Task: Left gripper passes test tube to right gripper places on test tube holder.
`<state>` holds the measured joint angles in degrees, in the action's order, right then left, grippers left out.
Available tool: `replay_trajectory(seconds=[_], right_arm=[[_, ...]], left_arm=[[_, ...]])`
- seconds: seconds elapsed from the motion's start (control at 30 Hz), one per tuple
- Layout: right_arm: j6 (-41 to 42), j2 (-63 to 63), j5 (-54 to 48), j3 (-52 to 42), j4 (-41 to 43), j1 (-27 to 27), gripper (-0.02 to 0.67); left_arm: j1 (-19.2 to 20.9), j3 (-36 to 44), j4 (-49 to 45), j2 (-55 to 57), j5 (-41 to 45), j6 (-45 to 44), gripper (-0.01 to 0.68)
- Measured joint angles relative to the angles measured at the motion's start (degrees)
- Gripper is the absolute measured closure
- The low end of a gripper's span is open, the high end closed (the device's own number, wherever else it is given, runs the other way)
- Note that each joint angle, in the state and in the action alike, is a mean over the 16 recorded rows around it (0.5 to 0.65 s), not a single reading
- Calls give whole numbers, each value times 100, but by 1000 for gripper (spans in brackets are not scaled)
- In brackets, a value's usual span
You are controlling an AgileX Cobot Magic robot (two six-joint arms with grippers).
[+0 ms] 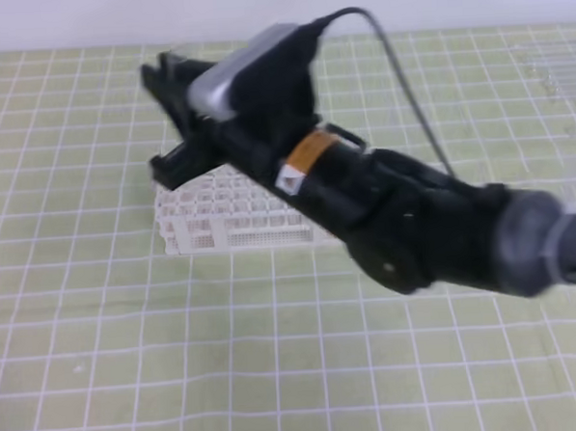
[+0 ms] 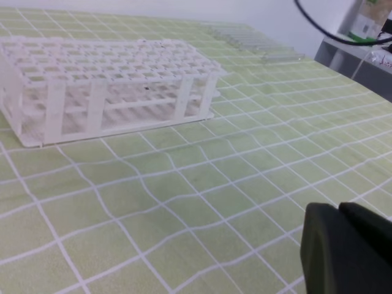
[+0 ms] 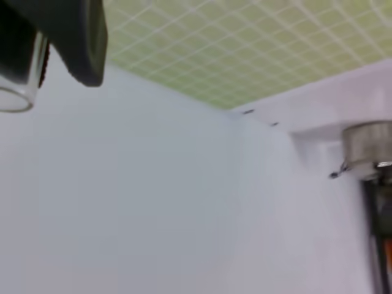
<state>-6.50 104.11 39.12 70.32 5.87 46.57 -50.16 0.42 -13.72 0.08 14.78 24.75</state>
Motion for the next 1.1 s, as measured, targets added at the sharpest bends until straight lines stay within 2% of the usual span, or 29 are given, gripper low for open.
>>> replay_trajectory(seconds=[0.2, 0.47, 1.1], right_arm=[[-484, 659, -284, 775, 552, -4, 562], [-786, 1290, -485, 1433, 878, -10, 562], [-758, 1770, -91, 1581, 885, -22, 562]], left_arm=[[0, -9, 3, -3, 11, -2, 673], [-2, -31, 10, -19, 50, -5, 673], [-2, -26, -45, -16, 56, 0, 674]])
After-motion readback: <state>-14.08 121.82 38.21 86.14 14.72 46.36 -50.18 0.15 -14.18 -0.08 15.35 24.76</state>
